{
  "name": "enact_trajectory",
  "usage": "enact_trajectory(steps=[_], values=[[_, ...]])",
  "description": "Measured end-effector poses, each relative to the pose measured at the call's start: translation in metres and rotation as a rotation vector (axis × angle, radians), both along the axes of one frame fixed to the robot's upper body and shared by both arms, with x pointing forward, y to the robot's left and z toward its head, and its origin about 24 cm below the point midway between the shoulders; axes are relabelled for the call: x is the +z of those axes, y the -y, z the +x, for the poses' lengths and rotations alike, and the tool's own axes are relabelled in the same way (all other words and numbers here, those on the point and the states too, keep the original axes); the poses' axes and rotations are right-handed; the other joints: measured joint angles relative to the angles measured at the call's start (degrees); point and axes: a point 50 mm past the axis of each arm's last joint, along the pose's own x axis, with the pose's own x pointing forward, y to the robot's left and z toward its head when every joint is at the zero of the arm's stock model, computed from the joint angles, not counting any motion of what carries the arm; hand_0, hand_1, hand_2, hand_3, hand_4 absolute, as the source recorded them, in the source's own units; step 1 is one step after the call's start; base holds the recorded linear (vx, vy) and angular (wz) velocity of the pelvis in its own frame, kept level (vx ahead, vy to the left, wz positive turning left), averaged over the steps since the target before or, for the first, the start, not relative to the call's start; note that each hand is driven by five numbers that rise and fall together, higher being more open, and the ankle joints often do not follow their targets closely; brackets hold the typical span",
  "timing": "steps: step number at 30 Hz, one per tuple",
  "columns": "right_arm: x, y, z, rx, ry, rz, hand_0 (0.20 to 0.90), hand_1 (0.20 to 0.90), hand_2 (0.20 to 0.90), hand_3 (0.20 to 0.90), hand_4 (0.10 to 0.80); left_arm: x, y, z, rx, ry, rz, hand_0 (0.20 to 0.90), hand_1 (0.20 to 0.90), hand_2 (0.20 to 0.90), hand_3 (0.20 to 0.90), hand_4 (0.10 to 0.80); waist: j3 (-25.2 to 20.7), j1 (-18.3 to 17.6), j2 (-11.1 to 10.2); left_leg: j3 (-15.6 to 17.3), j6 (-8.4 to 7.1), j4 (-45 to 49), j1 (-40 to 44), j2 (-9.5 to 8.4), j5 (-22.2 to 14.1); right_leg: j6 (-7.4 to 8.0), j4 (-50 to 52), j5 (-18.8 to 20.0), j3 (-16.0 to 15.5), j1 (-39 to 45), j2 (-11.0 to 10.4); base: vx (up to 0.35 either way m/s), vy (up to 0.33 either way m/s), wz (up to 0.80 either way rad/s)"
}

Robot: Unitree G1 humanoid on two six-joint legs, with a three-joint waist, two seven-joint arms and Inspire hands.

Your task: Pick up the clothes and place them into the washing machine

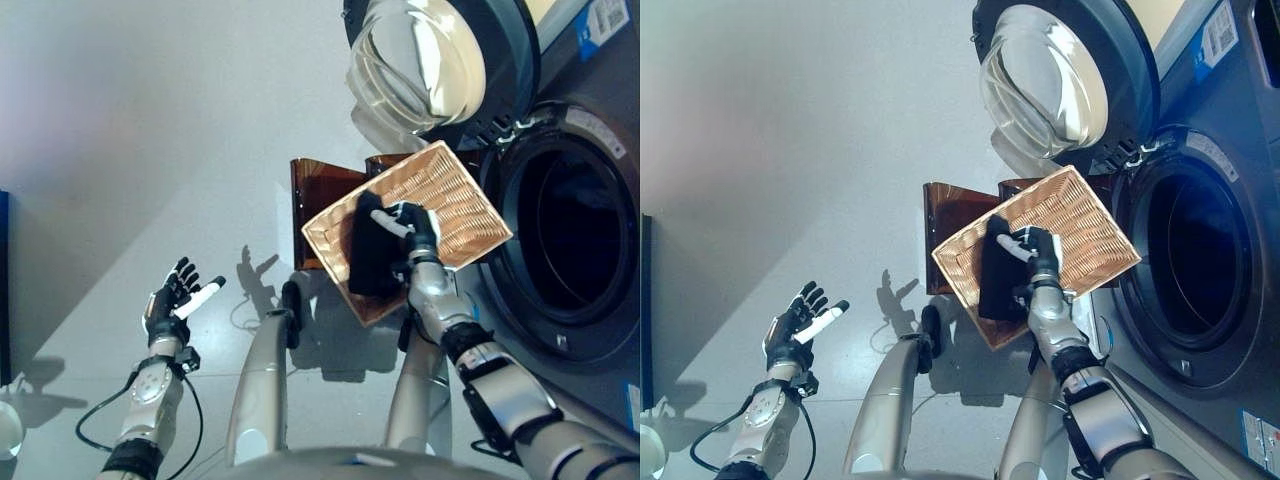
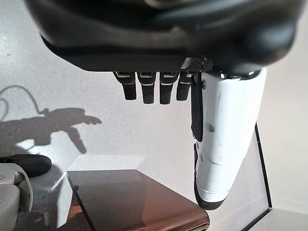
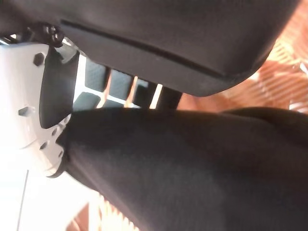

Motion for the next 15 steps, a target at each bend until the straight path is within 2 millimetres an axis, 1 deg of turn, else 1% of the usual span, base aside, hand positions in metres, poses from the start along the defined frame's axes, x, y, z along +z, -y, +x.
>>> enact_trajectory(steps=[1,2,3,4,6,7,10,12,15], values=[[0.0,0.0,0.0,0.0,0.0,0.0,0.2,0.2,0.2,0.2,0.3,0.0,0.0,0.0,0.0,0.0,0.0,0.9,0.9,0.9,0.9,0.8,0.0,0.0,0.0,0.0,0.0,0.0,0.0,0.0,0.0,0.0,0.0,0.0,0.0,0.0,0.0,0.0,0.0,0.0],[0.001,0.007,-0.001,-0.038,0.017,0.041,0.2,0.2,0.2,0.2,0.3,0.0,0.0,0.0,0.0,-0.001,0.0,0.9,0.9,0.9,0.9,0.8,0.16,-0.68,-0.25,0.0,0.01,0.01,0.0,0.01,-0.01,0.0,-0.01,0.0,0.0,0.0,0.0,0.0,0.0,0.0],[0.001,0.007,-0.001,-0.038,0.017,0.041,0.2,0.2,0.2,0.2,0.3,0.0,0.0,0.0,0.0,-0.001,0.0,0.9,0.9,0.9,0.9,0.8,0.16,-0.68,-0.25,0.0,0.01,0.01,0.0,0.01,-0.01,0.0,-0.01,0.0,0.0,0.0,0.0,0.0,0.0,0.0],[0.002,0.012,-0.004,-0.06,0.036,0.082,0.2,0.2,0.2,0.2,0.3,0.0,0.001,0.0,-0.005,0.001,-0.002,0.9,0.9,0.9,0.9,0.8,0.24,-0.9,-0.39,-0.02,0.11,0.01,0.0,0.05,-0.07,0.0,-0.01,0.0,0.03,-0.02,0.03,0.0,0.0,0.0],[0.0,0.017,-0.006,-0.079,0.046,0.116,0.2,0.2,0.2,0.2,0.3,0.0,0.001,0.0,-0.006,0.002,-0.004,0.9,0.9,0.9,0.9,0.8,0.25,-0.92,-0.4,-0.02,0.2,0.0,0.0,0.06,-0.14,0.0,-0.01,0.0,0.05,-0.06,0.04,0.0,0.0,0.0],[-0.002,0.02,-0.008,-0.106,0.054,0.192,0.2,0.2,0.2,0.2,0.3,0.0,0.001,0.0,-0.005,0.001,-0.006,0.9,0.9,0.9,0.9,0.8,0.26,-0.85,-0.41,-0.01,0.22,-0.03,0.0,0.05,-0.15,0.0,-0.01,0.0,0.09,-0.13,0.06,0.0,0.0,0.0],[-0.005,0.023,-0.011,-0.134,0.075,0.298,0.2,0.2,0.2,0.2,0.3,-0.001,0.003,0.0,-0.005,0.002,-0.012,0.9,0.9,0.9,0.9,0.8,0.27,-0.88,-0.42,0.0,0.21,-0.04,-0.03,0.05,-0.18,0.0,-0.03,0.0,0.12,-0.18,0.07,0.0,0.0,0.0],[-0.008,0.023,-0.013,-0.171,0.115,0.443,0.2,0.2,0.2,0.2,0.3,-0.001,0.004,0.0,-0.013,0.004,-0.016,0.9,0.9,0.9,0.9,0.8,0.27,-0.86,-0.42,0.02,0.16,-0.03,-0.04,0.05,-0.2,0.0,-0.03,0.0,0.15,-0.21,0.07,0.0,0.0,0.0],[-0.011,0.024,-0.015,-0.213,0.164,0.594,0.2,0.2,0.2,0.2,0.3,-0.001,0.005,0.001,-0.021,0.006,-0.021,0.9,0.9,0.9,0.9,0.8,0.28,-0.86,-0.43,0.03,0.13,-0.02,-0.05,0.05,-0.23,0.0,-0.04,0.0,0.16,-0.23,0.08,0.0,0.0,0.0]])
